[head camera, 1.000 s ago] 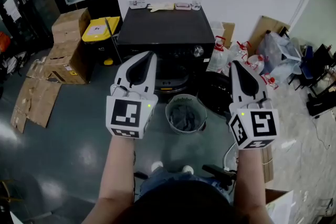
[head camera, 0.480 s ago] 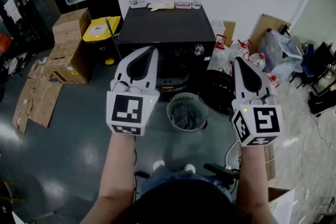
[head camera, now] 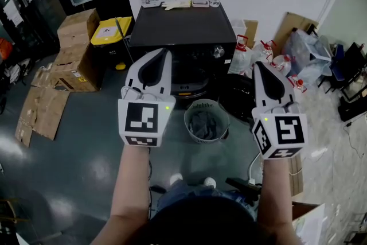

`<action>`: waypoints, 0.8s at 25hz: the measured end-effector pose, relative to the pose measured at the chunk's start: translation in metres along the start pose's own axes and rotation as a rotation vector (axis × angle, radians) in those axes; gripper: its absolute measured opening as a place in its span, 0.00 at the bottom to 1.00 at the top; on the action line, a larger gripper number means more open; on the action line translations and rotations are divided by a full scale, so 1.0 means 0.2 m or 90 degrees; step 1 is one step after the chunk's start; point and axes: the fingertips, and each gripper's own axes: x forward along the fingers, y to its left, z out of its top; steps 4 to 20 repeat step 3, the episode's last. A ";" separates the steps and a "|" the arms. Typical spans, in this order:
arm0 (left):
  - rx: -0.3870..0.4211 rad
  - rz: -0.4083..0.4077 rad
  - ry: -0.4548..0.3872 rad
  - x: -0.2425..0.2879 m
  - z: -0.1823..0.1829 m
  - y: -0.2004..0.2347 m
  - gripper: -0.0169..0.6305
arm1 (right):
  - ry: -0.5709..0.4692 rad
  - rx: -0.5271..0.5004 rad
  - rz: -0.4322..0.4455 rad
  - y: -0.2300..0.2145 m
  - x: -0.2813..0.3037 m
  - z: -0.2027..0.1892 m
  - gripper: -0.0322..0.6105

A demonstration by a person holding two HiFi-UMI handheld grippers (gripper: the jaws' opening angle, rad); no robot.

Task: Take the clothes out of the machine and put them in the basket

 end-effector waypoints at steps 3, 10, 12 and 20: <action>0.004 0.004 -0.005 0.00 0.01 0.00 0.03 | -0.008 -0.001 -0.006 0.00 0.00 0.01 0.05; 0.004 0.004 -0.005 0.00 0.01 0.00 0.03 | -0.008 -0.001 -0.006 0.00 0.00 0.01 0.05; 0.004 0.004 -0.005 0.00 0.01 0.00 0.03 | -0.008 -0.001 -0.006 0.00 0.00 0.01 0.05; 0.004 0.004 -0.005 0.00 0.01 0.00 0.03 | -0.008 -0.001 -0.006 0.00 0.00 0.01 0.05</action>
